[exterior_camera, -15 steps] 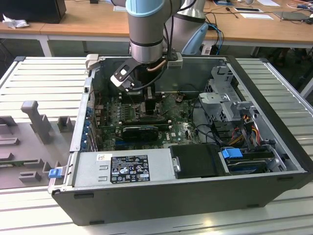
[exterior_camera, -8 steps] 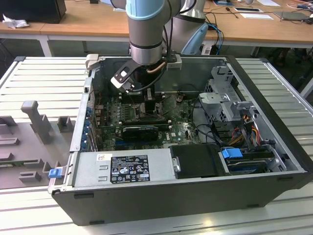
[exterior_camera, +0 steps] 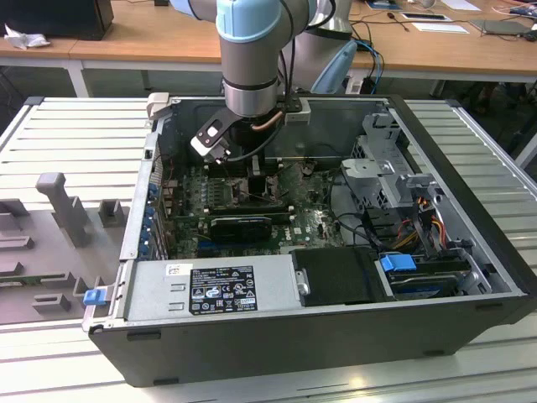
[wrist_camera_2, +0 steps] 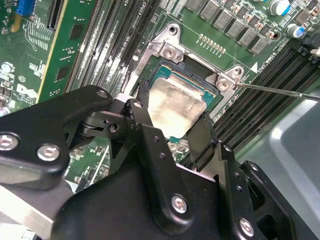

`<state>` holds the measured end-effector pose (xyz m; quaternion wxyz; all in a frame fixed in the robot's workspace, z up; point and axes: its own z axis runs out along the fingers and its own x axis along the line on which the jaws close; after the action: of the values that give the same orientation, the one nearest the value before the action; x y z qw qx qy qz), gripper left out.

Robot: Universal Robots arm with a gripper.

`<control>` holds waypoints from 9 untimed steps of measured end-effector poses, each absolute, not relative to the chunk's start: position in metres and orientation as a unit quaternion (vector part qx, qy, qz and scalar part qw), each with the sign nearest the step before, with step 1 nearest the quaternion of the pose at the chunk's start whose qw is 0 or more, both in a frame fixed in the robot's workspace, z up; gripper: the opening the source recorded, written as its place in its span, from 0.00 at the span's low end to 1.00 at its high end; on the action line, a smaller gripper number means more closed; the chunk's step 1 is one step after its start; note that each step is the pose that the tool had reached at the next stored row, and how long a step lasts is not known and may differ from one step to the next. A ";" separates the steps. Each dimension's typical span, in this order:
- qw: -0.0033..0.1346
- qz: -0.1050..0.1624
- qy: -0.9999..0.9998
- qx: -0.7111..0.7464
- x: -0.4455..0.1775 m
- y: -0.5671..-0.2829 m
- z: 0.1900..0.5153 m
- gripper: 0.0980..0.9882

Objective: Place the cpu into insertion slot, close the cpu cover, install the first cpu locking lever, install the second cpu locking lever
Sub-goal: 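Place the cpu into insertion slot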

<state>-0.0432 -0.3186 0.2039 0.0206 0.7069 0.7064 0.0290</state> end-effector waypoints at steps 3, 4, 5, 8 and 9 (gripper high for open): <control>0.019 0.028 0.706 0.707 -0.043 -0.318 0.199 0.50; 0.019 0.027 0.706 0.707 -0.043 -0.318 0.199 0.50; 0.019 0.027 0.706 0.707 -0.043 -0.318 0.198 0.50; 0.019 0.028 0.706 0.707 -0.043 -0.318 0.198 0.50; 0.019 0.028 0.706 0.707 -0.043 -0.318 0.198 0.50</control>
<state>-0.0426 -0.3183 0.1981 0.0191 0.7073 0.7061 0.0277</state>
